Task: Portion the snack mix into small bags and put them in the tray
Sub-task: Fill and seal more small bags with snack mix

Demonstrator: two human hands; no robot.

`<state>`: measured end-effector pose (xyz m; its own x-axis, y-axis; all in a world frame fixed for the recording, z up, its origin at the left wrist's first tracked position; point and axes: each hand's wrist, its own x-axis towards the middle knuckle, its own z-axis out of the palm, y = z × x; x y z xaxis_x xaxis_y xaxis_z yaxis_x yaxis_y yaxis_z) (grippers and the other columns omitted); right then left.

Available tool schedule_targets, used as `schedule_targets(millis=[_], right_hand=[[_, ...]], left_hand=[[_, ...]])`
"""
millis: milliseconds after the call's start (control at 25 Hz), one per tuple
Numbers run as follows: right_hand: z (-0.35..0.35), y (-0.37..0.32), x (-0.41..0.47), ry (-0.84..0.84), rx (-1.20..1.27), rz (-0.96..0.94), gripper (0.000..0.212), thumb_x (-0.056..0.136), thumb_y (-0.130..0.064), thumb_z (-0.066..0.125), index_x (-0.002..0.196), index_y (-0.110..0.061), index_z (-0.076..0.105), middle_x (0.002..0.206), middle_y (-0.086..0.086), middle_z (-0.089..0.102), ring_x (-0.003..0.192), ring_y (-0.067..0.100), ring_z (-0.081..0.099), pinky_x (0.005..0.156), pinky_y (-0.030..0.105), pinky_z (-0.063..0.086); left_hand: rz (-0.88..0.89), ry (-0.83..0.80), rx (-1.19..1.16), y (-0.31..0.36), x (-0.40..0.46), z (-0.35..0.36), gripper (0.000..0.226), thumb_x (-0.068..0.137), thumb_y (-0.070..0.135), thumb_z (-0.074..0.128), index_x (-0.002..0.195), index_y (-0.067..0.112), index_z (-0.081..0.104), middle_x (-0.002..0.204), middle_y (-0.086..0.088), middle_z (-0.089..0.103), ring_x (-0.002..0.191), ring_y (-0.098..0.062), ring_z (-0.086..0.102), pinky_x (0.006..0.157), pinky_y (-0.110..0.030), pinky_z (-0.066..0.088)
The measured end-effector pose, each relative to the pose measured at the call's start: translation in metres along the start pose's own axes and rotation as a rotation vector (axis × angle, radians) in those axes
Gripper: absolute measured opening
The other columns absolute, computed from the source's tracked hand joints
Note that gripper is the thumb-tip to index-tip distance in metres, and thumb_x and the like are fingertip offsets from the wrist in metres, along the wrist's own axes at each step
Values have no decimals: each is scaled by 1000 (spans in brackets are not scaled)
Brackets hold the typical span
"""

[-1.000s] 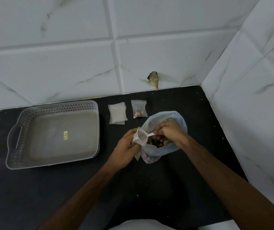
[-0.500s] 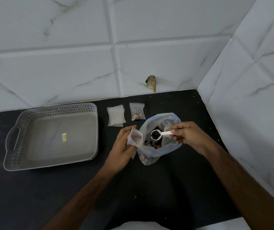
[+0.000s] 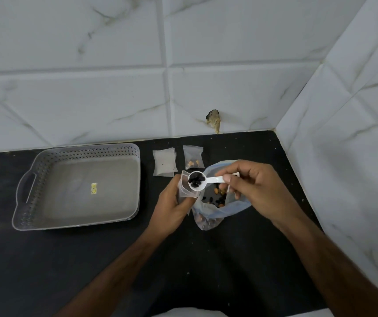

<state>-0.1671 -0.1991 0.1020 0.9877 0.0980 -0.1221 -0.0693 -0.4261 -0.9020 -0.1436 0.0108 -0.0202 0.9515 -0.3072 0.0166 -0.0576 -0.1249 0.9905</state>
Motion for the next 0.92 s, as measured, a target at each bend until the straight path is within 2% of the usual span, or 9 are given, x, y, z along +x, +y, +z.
schedule_targets(millis=[160,240,360,440,480,560,680,800,920], right_hand=[[17,8,-4,91,-285,-263,20,95,-8,64,105,-23,74,91,-14,71,85,7,66,74,21,54],[22,17,-2,145,-414,-414,20,92,-1,67,105,-14,75,96,-6,71,91,6,62,80,20,51],[27,30,4,152,-664,-655,21,81,0,71,102,-4,73,93,11,72,95,14,54,82,35,54],[26,35,5,142,-790,-789,25,77,-10,68,102,-6,70,89,13,73,93,18,60,82,37,56],[24,35,4,138,-775,-788,27,75,-9,73,101,-7,71,90,12,73,91,20,65,81,37,58],[22,30,-1,155,-620,-668,24,77,-3,78,100,-9,75,94,3,71,92,14,66,83,31,56],[20,22,-5,146,-246,-309,19,87,-6,73,100,-18,76,93,-12,71,89,8,67,79,22,54],[11,20,-2,152,84,-8,18,89,-7,71,99,-21,76,90,-9,73,84,12,70,74,24,58],[-4,30,0,165,270,121,16,90,-8,69,100,-18,77,90,-1,74,79,13,67,73,21,57]], left_hand=[[33,-21,5,5,-1,0,21,96,12,68,116,13,60,105,-1,67,99,-20,66,83,-28,55],[36,-36,-3,7,-1,0,24,96,15,68,118,13,59,108,2,68,104,-18,67,85,-24,54],[28,-41,-30,8,-2,0,25,95,16,68,118,12,58,109,3,69,105,-17,68,83,-23,54],[27,-41,-23,7,-2,0,26,95,15,69,118,11,57,109,2,68,105,-18,67,83,-24,55],[27,-44,-17,6,-2,0,26,95,13,69,118,11,57,109,2,68,106,-19,67,84,-25,55],[32,-52,-3,5,-2,1,25,95,12,69,118,11,57,109,2,67,105,-20,66,84,-26,56],[24,-66,10,2,-2,-1,26,96,13,68,120,15,57,110,1,66,105,-19,65,85,-28,56],[7,-79,18,-1,-3,-2,35,95,10,68,127,18,56,122,3,64,117,-12,62,93,-21,52],[-18,-96,54,-5,-1,-6,31,96,10,67,125,14,58,120,2,65,115,-13,63,91,-20,52]])
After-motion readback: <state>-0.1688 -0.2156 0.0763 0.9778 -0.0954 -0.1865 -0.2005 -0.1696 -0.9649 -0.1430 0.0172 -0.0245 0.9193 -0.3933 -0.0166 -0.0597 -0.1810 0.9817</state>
